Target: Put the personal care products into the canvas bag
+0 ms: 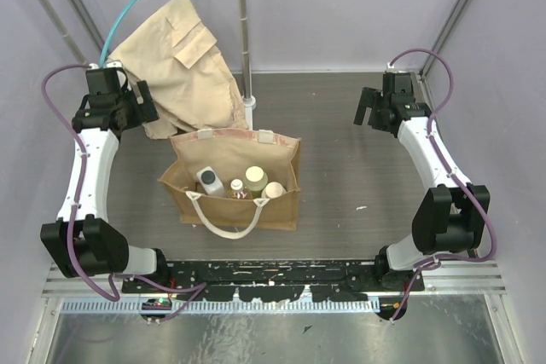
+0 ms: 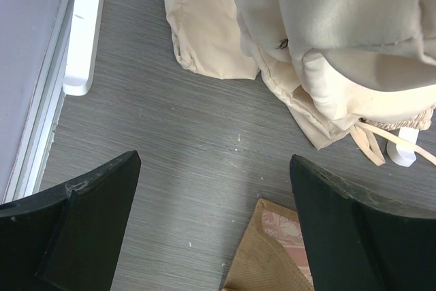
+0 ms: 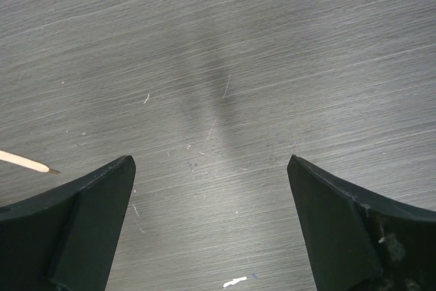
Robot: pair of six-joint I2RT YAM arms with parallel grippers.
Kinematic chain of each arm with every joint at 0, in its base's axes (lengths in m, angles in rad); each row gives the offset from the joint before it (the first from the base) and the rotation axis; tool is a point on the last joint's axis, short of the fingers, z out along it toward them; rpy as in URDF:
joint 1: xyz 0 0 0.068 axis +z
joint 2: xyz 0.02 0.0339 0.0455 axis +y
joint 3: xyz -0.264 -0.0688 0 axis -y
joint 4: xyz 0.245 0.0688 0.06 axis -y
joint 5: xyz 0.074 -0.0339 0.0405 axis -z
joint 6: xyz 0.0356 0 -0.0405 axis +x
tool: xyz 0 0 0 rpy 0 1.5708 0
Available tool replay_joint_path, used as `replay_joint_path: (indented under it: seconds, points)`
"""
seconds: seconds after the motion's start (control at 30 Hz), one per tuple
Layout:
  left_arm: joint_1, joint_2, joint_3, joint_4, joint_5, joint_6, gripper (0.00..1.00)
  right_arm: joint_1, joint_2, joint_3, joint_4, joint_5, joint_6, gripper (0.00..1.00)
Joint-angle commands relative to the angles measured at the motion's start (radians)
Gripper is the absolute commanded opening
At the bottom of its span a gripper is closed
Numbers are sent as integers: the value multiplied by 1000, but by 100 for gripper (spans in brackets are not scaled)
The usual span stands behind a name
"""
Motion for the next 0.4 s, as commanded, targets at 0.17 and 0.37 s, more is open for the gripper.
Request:
replay_joint_path:
  seconds: [0.17,0.37]
  points:
    - [2,-15,-28,44,5,3,98,2,-10,22,27,-17,-5,100]
    - [3,-18,-33,53,0,5,98,2,-10,19,25,-16,-4,100]
